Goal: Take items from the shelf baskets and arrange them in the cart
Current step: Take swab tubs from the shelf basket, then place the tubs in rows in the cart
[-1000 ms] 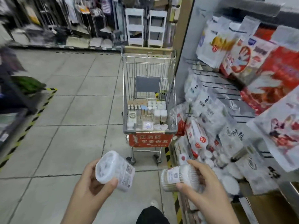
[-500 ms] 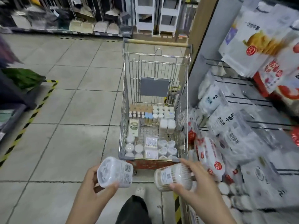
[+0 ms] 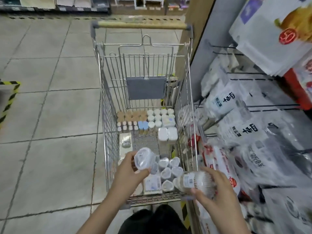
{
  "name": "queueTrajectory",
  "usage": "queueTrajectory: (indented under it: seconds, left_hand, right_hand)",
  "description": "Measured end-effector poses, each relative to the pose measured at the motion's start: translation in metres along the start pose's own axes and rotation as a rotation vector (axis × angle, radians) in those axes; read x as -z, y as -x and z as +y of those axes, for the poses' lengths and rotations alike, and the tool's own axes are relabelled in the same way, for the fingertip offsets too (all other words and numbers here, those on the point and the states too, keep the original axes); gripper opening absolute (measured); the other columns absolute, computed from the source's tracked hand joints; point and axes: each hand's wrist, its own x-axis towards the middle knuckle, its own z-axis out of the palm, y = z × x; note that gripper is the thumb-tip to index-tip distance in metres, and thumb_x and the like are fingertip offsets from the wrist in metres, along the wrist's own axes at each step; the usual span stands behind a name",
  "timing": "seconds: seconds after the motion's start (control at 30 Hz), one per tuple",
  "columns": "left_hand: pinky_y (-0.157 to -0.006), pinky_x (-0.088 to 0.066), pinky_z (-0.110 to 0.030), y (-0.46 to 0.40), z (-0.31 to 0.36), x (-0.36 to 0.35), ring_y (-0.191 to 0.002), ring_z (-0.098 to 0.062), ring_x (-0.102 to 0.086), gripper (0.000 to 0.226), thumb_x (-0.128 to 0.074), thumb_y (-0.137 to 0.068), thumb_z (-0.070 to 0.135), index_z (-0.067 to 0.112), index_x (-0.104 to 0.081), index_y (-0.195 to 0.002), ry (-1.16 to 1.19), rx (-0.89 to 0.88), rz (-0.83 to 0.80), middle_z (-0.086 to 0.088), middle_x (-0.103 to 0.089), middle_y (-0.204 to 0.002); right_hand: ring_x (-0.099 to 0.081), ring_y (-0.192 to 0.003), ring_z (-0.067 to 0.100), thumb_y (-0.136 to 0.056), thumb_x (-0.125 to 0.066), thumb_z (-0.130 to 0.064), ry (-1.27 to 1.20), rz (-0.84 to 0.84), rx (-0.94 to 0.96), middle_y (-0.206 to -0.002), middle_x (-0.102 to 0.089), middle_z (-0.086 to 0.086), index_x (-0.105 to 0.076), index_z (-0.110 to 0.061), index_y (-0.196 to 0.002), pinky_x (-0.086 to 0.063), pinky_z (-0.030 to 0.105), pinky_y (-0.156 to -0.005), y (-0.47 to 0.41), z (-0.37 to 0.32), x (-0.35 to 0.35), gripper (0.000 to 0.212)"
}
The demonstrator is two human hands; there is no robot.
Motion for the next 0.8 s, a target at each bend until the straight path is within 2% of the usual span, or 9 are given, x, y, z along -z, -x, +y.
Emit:
queueTrajectory:
  seconds: [0.1,0.2,0.3,0.4,0.43,0.5,0.6,0.67,0.8]
  left_hand:
    - [-0.087,-0.051,-0.039,-0.058,-0.009,-0.032,-0.102,-0.017,-0.06,0.053,-0.077,-0.076,0.016,0.026,-0.05,-0.121,-0.064,0.035,-0.046,0.005,-0.061,-0.111]
    - [-0.089,-0.05,-0.039,-0.113,-0.024,-0.068,-0.101,-0.018,-0.057,0.049,-0.076,-0.078,0.018,0.022,-0.051,-0.119,-0.121,0.055,-0.075,0.002,-0.059,-0.111]
    - [-0.082,-0.049,-0.031,-0.159,-0.042,-0.102,-0.099,-0.02,-0.059,0.04,-0.076,-0.076,0.011,0.024,-0.053,-0.106,-0.136,0.07,-0.123,0.001,-0.061,-0.103]
    - [-0.063,-0.037,-0.016,-0.198,-0.061,-0.135,-0.093,-0.015,-0.057,0.039,-0.073,-0.075,0.006,0.024,-0.059,-0.106,-0.195,0.031,-0.154,0.008,-0.06,-0.096]
    - [-0.062,-0.037,-0.016,-0.208,-0.066,-0.145,-0.091,-0.014,-0.055,0.038,-0.072,-0.075,0.007,0.025,-0.058,-0.105,-0.222,0.021,-0.161,0.01,-0.059,-0.094]
    - [-0.068,-0.042,-0.022,-0.226,-0.079,-0.165,-0.092,-0.018,-0.057,0.033,-0.07,-0.075,0.009,0.025,-0.058,-0.102,-0.283,0.025,-0.173,0.004,-0.061,-0.096]
    - [-0.08,-0.052,-0.037,-0.248,-0.1,-0.189,-0.091,-0.024,-0.063,0.018,-0.064,-0.079,0.017,0.019,-0.061,-0.097,-0.363,0.065,-0.172,-0.003,-0.068,-0.098]
    - [-0.079,-0.054,-0.041,-0.259,-0.111,-0.202,-0.09,-0.026,-0.064,0.016,-0.061,-0.082,0.022,0.018,-0.061,-0.098,-0.419,0.093,-0.196,-0.005,-0.069,-0.096]
    - [-0.077,-0.053,-0.037,-0.277,-0.13,-0.221,-0.093,-0.027,-0.064,0.028,-0.065,-0.079,0.018,0.015,-0.058,-0.106,-0.5,0.101,-0.225,-0.006,-0.068,-0.101]
  right_hand:
    - [-0.045,-0.116,0.008,-0.072,-0.081,-0.034,0.017,0.03,-0.005,-0.122,-0.046,-0.018,-0.049,-0.039,-0.122,-0.036,0.026,-0.09,-0.029,0.018,-0.019,0.059]
    - [-0.045,-0.122,0.017,-0.073,-0.082,-0.034,0.156,0.0,0.035,-0.122,-0.047,-0.012,-0.055,-0.027,-0.126,-0.038,0.036,-0.098,-0.059,0.044,-0.043,0.06]
    - [-0.053,-0.111,0.02,-0.066,-0.086,-0.041,0.378,-0.011,0.144,-0.117,-0.059,0.0,-0.061,-0.016,-0.122,-0.046,0.048,-0.092,-0.086,0.072,-0.059,0.067]
    - [-0.056,-0.108,0.022,-0.063,-0.086,-0.04,0.431,0.018,0.201,-0.114,-0.064,0.006,-0.065,-0.01,-0.119,-0.053,0.055,-0.083,-0.106,0.094,-0.072,0.068]
    - [-0.059,-0.106,0.025,-0.064,-0.085,-0.039,0.41,0.036,0.2,-0.115,-0.064,0.007,-0.065,-0.009,-0.119,-0.053,0.055,-0.081,-0.111,0.101,-0.076,0.067]
    - [-0.062,-0.103,0.028,-0.064,-0.083,-0.036,0.365,0.062,0.197,-0.115,-0.064,0.009,-0.065,-0.009,-0.119,-0.054,0.05,-0.083,-0.115,0.111,-0.083,0.064]
    - [-0.06,-0.102,0.021,-0.054,-0.092,-0.029,0.338,0.083,0.231,-0.11,-0.065,0.009,-0.066,-0.01,-0.115,-0.055,0.042,-0.081,-0.116,0.12,-0.091,0.068]
    - [-0.054,-0.103,0.016,-0.059,-0.091,-0.034,0.316,0.115,0.268,-0.111,-0.064,0.006,-0.065,-0.013,-0.116,-0.055,0.033,-0.082,-0.116,0.125,-0.097,0.065]
    - [-0.051,-0.11,0.016,-0.084,-0.057,-0.055,0.289,0.144,0.308,-0.121,-0.055,-0.003,-0.053,-0.027,-0.124,-0.041,0.031,-0.093,-0.116,0.129,-0.108,0.049]
